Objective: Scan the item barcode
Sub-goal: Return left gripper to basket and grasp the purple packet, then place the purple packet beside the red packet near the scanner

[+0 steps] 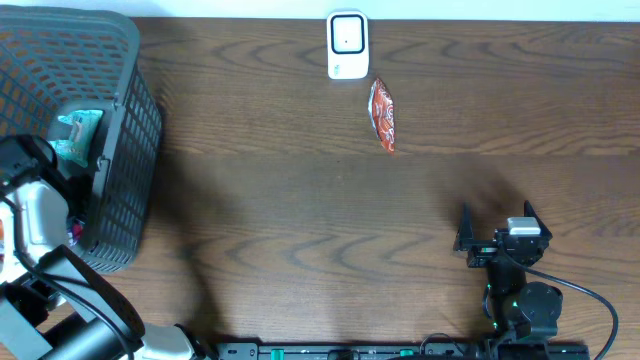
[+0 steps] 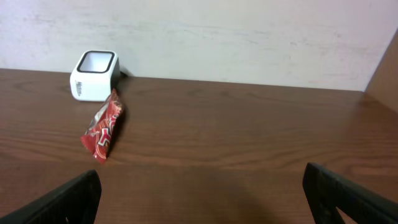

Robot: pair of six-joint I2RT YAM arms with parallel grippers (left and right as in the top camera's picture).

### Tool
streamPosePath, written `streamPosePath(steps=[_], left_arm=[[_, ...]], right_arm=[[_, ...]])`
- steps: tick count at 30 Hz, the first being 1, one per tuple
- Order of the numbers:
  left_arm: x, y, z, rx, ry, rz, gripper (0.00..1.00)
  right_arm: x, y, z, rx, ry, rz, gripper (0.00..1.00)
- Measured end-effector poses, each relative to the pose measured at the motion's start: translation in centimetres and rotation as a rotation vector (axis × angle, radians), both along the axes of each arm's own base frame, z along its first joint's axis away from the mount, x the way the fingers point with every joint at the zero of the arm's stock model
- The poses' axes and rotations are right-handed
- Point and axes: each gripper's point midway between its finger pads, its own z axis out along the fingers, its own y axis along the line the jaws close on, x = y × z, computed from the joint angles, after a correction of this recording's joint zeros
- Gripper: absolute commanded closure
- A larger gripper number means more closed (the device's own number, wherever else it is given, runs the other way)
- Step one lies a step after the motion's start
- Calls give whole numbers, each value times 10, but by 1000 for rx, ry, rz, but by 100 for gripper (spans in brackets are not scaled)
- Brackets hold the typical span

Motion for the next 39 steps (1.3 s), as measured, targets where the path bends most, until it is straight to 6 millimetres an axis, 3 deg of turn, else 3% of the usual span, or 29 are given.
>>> streamPosePath(steps=[3,4,10,13,21,25,27,29,30,32,33,36,39], left_arm=[[-2,1,-8,20,1,-8,41],[-3,2,-9,27,2,-4,46],[-6,2,-12,44,-4,-7,47],[-5,0,-14,42,-21,-14,90],[9,-13,-10,-30,-108,-49,93],[27,-27,6,-97,-245,-42,93],[43,-29,28,-105,-359,-38,93],[64,-29,65,-90,-525,-50,93],[77,-28,95,-68,-644,-58,93],[87,-30,137,-40,-780,-75,93],[90,-33,170,-15,-883,-86,93],[87,-42,239,42,-1080,-112,93],[76,-55,291,75,-1234,-130,93]], right_arm=[[0,0,0,0,0,0,1],[0,0,0,0,0,0,1],[0,0,0,0,0,0,1],[0,0,0,0,0,0,1],[0,0,0,0,0,0,1],[0,0,0,0,0,0,1],[0,0,0,0,0,0,1],[0,0,0,0,0,0,1],[0,0,0,0,0,0,1],[0,0,0,0,0,0,1],[0,0,0,0,0,0,1],[0,0,0,0,0,0,1],[0,0,0,0,0,0,1]])
